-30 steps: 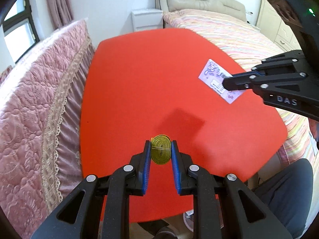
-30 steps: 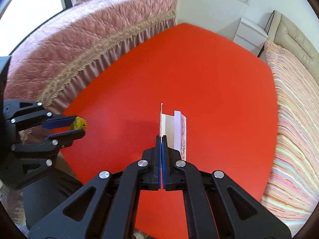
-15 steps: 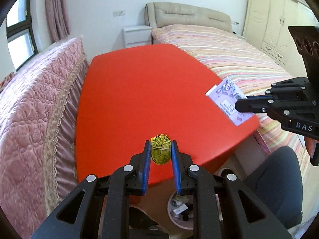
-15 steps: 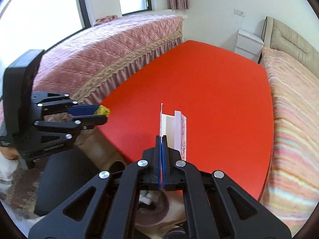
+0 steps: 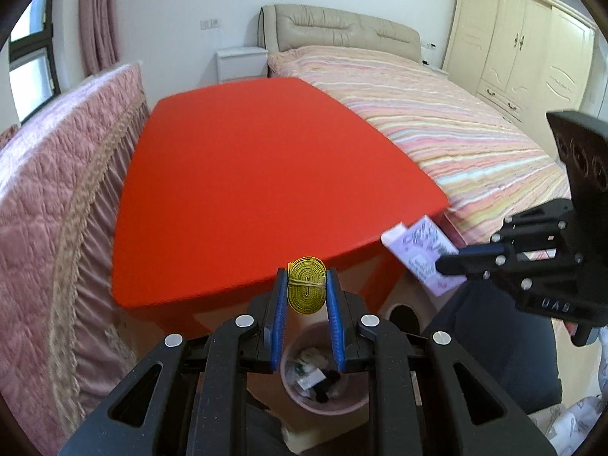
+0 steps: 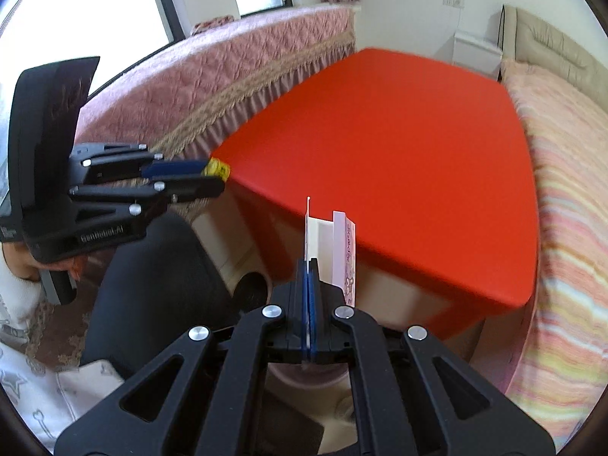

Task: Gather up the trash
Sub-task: 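Carry tape roll and card over the wastebasket and open both tools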

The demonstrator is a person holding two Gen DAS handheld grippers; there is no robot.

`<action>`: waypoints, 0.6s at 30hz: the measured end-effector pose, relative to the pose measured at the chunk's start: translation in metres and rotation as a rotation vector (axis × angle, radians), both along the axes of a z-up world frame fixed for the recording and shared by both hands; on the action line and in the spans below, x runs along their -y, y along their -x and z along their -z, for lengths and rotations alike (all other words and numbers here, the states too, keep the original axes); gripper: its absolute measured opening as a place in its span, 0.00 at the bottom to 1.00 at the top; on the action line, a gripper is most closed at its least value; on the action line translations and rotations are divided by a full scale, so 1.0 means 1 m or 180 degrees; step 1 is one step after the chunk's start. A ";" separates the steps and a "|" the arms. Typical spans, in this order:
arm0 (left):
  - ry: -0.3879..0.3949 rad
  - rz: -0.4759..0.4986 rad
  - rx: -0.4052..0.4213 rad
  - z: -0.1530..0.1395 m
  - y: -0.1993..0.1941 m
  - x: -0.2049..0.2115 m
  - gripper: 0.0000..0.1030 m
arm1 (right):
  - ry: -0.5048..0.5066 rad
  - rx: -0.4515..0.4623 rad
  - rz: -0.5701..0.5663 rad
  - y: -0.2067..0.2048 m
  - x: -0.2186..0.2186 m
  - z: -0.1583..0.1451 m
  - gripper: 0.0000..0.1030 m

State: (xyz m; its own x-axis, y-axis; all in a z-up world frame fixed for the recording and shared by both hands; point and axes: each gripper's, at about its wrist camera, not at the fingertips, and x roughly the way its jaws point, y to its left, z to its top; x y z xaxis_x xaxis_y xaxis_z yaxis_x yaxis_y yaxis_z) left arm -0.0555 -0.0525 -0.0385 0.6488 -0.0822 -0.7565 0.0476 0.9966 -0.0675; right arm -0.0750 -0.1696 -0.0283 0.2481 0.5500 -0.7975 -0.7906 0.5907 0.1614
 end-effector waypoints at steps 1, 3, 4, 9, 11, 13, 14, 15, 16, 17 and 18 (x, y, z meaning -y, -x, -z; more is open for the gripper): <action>0.0018 0.0000 -0.0028 0.003 0.002 0.000 0.19 | 0.0012 -0.0044 0.0000 0.003 0.001 0.005 0.00; 0.0034 -0.0002 -0.0069 0.009 0.006 0.002 0.19 | 0.0025 -0.0104 -0.0010 0.007 0.003 0.013 0.00; 0.0046 -0.0001 -0.0087 0.011 0.008 0.002 0.19 | 0.0031 -0.0130 -0.0014 0.009 0.004 0.016 0.00; 0.0111 0.0006 -0.0135 0.017 0.011 0.001 0.19 | 0.0052 -0.0221 -0.0049 0.010 0.003 0.027 0.00; 0.0106 0.0005 -0.0134 0.017 0.011 0.001 0.19 | 0.0029 -0.0273 -0.0089 0.009 0.002 0.030 0.01; 0.0115 0.0012 -0.0130 0.016 0.010 0.000 0.19 | 0.0048 -0.0296 -0.0074 0.006 0.001 0.033 0.02; 0.0113 0.0017 -0.0129 0.016 0.010 0.000 0.19 | 0.0080 -0.0285 -0.0051 0.004 0.001 0.035 0.03; 0.0110 0.0026 -0.0130 0.016 0.009 0.001 0.19 | 0.0099 -0.0290 -0.0012 0.002 0.001 0.036 0.11; 0.0107 0.0036 -0.0133 0.017 0.008 0.001 0.19 | 0.0107 -0.0301 0.0033 0.000 0.003 0.037 0.22; 0.0103 0.0043 -0.0138 0.017 0.008 0.001 0.19 | 0.0099 -0.0311 0.0073 -0.003 0.004 0.038 0.55; 0.0104 0.0055 -0.0149 0.018 0.007 0.002 0.19 | 0.0052 -0.0316 0.0123 -0.005 0.007 0.037 0.79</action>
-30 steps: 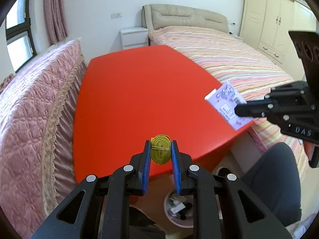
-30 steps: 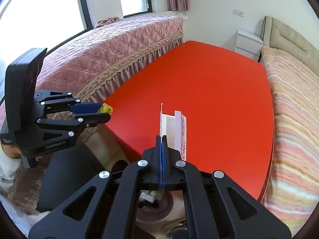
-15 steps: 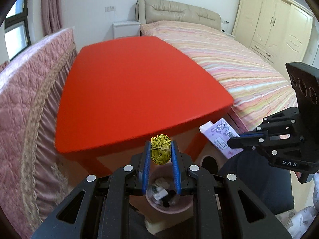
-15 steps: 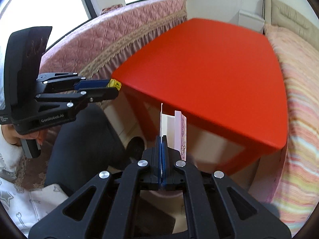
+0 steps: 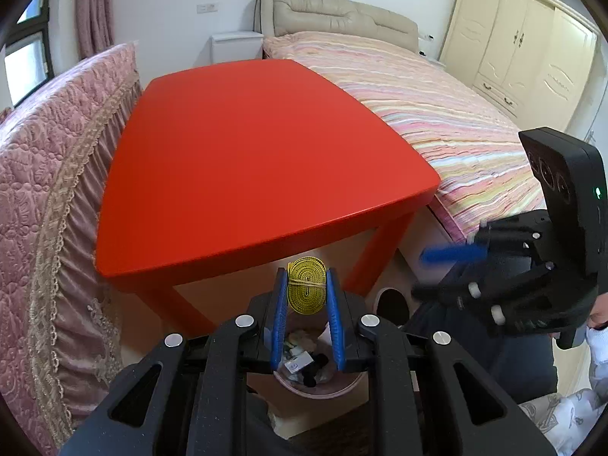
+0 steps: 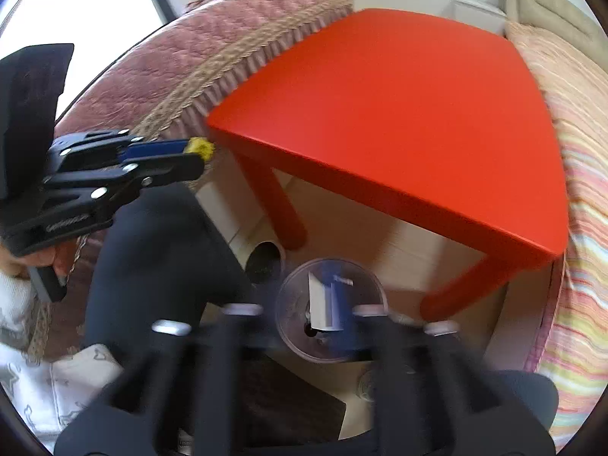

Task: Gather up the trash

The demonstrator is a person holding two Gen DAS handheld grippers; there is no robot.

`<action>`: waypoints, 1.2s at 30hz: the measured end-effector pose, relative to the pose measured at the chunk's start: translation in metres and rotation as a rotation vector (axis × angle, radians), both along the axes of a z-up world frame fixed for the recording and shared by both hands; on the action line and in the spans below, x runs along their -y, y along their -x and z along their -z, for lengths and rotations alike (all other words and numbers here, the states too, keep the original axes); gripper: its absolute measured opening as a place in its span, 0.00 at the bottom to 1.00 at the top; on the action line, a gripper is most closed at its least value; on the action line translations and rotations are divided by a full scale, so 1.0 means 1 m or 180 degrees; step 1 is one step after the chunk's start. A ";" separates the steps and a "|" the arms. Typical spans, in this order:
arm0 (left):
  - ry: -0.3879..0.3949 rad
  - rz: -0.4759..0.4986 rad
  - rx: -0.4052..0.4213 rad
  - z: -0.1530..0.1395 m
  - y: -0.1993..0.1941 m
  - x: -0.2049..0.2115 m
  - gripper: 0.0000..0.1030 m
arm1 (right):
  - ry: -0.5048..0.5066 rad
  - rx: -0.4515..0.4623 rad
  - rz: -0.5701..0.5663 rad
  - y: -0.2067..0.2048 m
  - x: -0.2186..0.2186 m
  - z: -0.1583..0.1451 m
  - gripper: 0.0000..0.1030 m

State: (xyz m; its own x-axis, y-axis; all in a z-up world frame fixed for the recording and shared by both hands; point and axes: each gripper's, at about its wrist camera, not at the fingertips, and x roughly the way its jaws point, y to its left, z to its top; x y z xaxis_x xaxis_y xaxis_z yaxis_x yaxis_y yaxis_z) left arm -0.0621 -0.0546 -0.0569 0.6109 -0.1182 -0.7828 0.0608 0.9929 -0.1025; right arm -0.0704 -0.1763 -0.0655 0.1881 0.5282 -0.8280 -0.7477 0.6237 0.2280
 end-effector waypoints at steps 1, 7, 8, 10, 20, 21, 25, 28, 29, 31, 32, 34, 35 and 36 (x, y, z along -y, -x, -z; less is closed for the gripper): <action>-0.0002 0.0012 -0.0008 0.001 0.000 0.001 0.19 | -0.0042 0.0017 0.0048 -0.001 0.003 -0.002 0.85; 0.0052 0.0170 -0.0070 0.006 -0.004 0.010 0.19 | -0.0060 0.0078 0.0266 -0.007 0.018 -0.014 0.94; 0.0064 0.0214 -0.0089 0.007 -0.005 0.013 0.19 | -0.0064 0.0093 0.0290 -0.007 0.021 -0.016 0.94; 0.0072 0.0270 -0.0111 0.009 -0.005 0.018 0.19 | -0.0089 0.0119 0.0354 -0.008 0.028 -0.021 0.95; 0.0057 0.0187 -0.0135 0.016 -0.012 0.021 0.86 | -0.0156 0.0087 0.0468 -0.014 0.039 -0.022 0.95; 0.0075 0.0164 -0.0147 0.016 -0.013 0.019 0.87 | -0.0157 0.0086 0.0468 -0.014 0.040 -0.022 0.95; 0.0105 0.0075 -0.0142 0.015 -0.013 0.014 0.93 | -0.0162 0.0110 0.0471 -0.013 0.038 -0.021 0.97; 0.0134 0.0013 -0.0152 0.013 -0.012 0.010 0.93 | -0.0166 0.0123 0.0462 -0.011 0.036 -0.022 0.97; 0.0146 0.0000 -0.0151 0.013 -0.012 0.009 0.93 | -0.0173 0.0128 0.0458 -0.011 0.035 -0.023 0.97; 0.0147 -0.0051 -0.0154 0.012 -0.013 0.005 0.93 | -0.0190 0.0141 0.0451 -0.011 0.034 -0.025 0.97; 0.0155 -0.0061 -0.0151 0.011 -0.013 0.004 0.93 | -0.0197 0.0146 0.0446 -0.011 0.033 -0.026 0.97; 0.0135 -0.0108 -0.0113 0.008 -0.013 0.001 0.93 | -0.0179 0.0179 0.0435 -0.011 0.031 -0.028 0.97; 0.0132 -0.0119 -0.0104 0.007 -0.013 0.000 0.93 | -0.0184 0.0193 0.0429 -0.011 0.030 -0.029 0.97; 0.0130 -0.0134 -0.0089 0.005 -0.014 -0.001 0.93 | -0.0192 0.0198 0.0426 -0.012 0.030 -0.031 0.97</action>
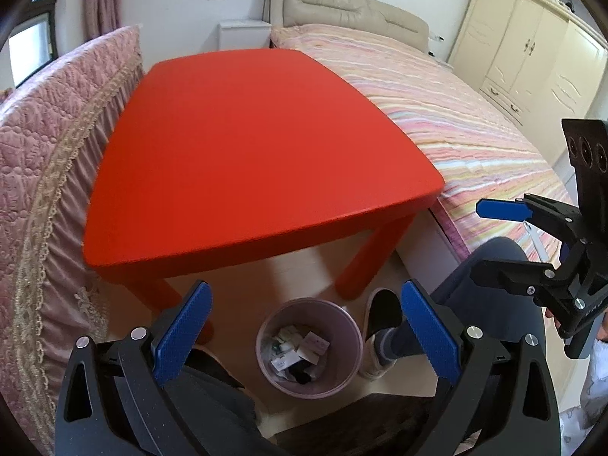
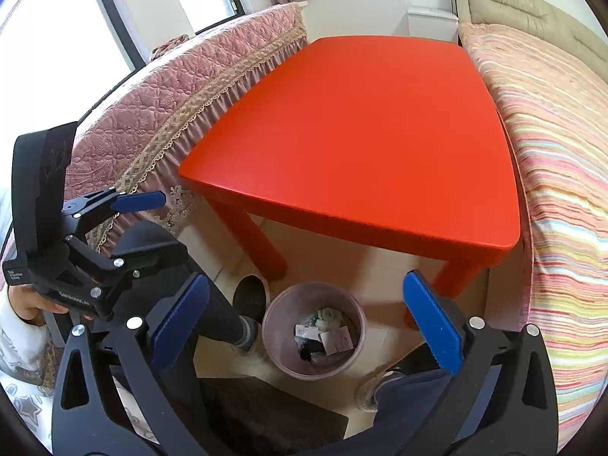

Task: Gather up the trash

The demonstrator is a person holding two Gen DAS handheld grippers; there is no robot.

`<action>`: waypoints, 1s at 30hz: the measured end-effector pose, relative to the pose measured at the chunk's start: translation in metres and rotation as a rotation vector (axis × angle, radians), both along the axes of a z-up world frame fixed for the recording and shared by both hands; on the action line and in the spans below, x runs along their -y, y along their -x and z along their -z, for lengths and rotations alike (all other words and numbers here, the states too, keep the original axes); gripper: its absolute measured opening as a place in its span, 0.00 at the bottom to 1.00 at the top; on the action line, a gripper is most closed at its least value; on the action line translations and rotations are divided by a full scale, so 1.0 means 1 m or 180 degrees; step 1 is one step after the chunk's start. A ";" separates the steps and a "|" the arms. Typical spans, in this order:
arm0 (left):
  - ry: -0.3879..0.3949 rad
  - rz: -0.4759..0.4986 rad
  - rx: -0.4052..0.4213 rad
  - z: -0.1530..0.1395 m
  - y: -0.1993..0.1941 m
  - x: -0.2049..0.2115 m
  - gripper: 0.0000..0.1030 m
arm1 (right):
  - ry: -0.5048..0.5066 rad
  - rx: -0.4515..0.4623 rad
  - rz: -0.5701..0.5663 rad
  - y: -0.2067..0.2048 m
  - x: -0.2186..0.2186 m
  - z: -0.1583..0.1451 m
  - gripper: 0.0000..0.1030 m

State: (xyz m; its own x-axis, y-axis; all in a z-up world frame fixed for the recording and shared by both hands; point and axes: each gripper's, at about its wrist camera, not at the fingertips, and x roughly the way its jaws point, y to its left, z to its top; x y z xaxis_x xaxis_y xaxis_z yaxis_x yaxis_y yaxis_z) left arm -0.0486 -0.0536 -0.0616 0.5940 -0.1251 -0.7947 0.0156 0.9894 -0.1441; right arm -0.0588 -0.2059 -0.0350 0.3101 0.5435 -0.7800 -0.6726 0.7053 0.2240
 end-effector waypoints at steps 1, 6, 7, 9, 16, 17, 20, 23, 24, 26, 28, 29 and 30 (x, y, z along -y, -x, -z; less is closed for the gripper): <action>-0.0012 -0.0009 0.0014 -0.002 0.000 -0.001 0.93 | -0.0007 0.0015 0.0002 -0.001 -0.001 -0.002 0.97; -0.0087 -0.0082 0.0134 -0.016 -0.004 -0.010 0.93 | -0.0034 0.0156 0.0060 -0.008 -0.007 -0.017 0.97; -0.0112 -0.0094 0.0145 -0.019 -0.006 -0.012 0.93 | -0.0043 0.0177 0.0065 -0.011 -0.009 -0.021 0.97; -0.0185 -0.0107 0.0214 -0.027 -0.009 -0.016 0.93 | -0.0076 0.0231 0.0076 -0.017 -0.012 -0.030 0.97; -0.0285 -0.0141 0.0458 -0.055 -0.023 -0.026 0.93 | -0.0153 0.0439 0.0106 -0.041 -0.027 -0.058 0.97; -0.0307 -0.0152 0.0477 -0.058 -0.026 -0.027 0.93 | -0.0161 0.0450 0.0110 -0.046 -0.029 -0.062 0.97; -0.0383 -0.0197 0.0540 -0.066 -0.032 -0.029 0.93 | -0.0150 0.0485 0.0103 -0.054 -0.034 -0.067 0.97; -0.0277 -0.0227 0.0592 -0.072 -0.038 -0.037 0.93 | -0.0156 0.0517 0.0080 -0.060 -0.038 -0.072 0.97; -0.0228 -0.0231 0.0590 -0.073 -0.040 -0.039 0.93 | -0.0153 0.0532 0.0067 -0.062 -0.040 -0.074 0.97; -0.0204 -0.0239 0.0563 -0.073 -0.045 -0.041 0.94 | -0.0156 0.0554 0.0047 -0.065 -0.043 -0.075 0.97; -0.0206 -0.0257 0.0543 -0.072 -0.047 -0.042 0.94 | -0.0163 0.0558 0.0032 -0.066 -0.045 -0.076 0.97; -0.0216 -0.0270 0.0529 -0.072 -0.049 -0.043 0.94 | -0.0162 0.0563 0.0029 -0.067 -0.047 -0.077 0.97; -0.0254 -0.0303 0.0513 -0.072 -0.050 -0.043 0.94 | -0.0171 0.0564 0.0024 -0.068 -0.047 -0.077 0.97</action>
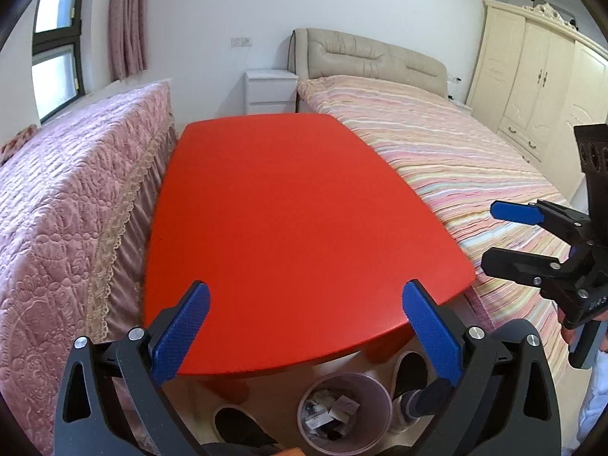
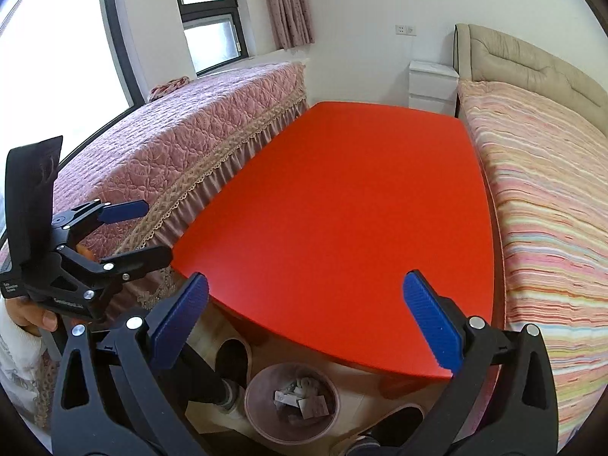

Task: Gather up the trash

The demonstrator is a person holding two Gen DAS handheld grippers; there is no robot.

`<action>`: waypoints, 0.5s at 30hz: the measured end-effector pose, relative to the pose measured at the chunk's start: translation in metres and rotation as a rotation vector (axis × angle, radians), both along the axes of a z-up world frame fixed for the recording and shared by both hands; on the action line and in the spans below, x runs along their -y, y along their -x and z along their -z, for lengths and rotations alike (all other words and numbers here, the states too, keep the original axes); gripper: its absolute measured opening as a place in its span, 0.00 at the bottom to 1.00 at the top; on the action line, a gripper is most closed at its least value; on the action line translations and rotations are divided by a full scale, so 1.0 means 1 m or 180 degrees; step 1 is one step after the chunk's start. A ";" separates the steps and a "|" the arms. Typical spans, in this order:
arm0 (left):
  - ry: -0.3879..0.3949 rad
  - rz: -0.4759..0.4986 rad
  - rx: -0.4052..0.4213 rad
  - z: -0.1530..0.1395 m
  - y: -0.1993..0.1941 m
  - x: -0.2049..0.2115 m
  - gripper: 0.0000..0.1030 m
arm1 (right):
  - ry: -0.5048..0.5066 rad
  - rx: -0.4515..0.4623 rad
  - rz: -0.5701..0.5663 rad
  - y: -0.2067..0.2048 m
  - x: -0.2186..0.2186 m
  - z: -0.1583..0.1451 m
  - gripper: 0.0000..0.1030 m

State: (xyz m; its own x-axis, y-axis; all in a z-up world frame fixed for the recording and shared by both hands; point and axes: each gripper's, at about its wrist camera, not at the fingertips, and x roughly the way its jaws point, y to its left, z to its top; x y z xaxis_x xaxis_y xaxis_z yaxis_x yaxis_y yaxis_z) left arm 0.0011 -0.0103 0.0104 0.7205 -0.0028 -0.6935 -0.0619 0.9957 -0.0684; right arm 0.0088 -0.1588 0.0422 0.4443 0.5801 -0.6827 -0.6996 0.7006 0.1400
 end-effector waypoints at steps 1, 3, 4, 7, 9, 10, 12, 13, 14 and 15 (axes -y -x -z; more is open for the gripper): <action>-0.0042 -0.0033 -0.0003 0.000 -0.001 0.000 0.94 | -0.0010 -0.0001 -0.0005 0.000 -0.001 0.000 0.97; -0.0072 -0.0042 -0.0014 0.001 -0.002 -0.001 0.94 | -0.0035 -0.0006 -0.0021 -0.002 -0.002 -0.001 0.97; -0.0058 -0.0038 -0.0016 0.002 -0.003 -0.001 0.94 | -0.0037 -0.0006 -0.0022 -0.002 -0.003 -0.001 0.97; -0.0061 -0.0097 0.0011 0.002 -0.003 -0.003 0.94 | -0.0040 -0.0012 -0.0028 -0.003 -0.004 -0.001 0.97; -0.0017 -0.0128 0.0029 0.002 -0.002 -0.005 0.94 | -0.0029 -0.0017 -0.0029 -0.004 -0.005 0.000 0.97; 0.0006 -0.0132 0.0026 0.002 -0.002 -0.006 0.94 | -0.0022 -0.0021 -0.0025 -0.004 -0.005 0.001 0.97; 0.0014 -0.0124 0.0020 0.001 -0.003 -0.007 0.94 | -0.0011 -0.0032 -0.0015 -0.005 -0.005 0.003 0.97; 0.0022 -0.0117 0.0017 0.001 -0.003 -0.008 0.94 | -0.0007 -0.0035 -0.0010 -0.005 -0.005 0.003 0.97; 0.0026 -0.0110 0.0016 0.001 -0.003 -0.007 0.94 | -0.0004 -0.0040 -0.0007 -0.006 -0.005 0.004 0.97; 0.0023 -0.0109 0.0013 0.001 -0.003 -0.007 0.94 | -0.0005 -0.0044 -0.0006 -0.006 -0.005 0.004 0.97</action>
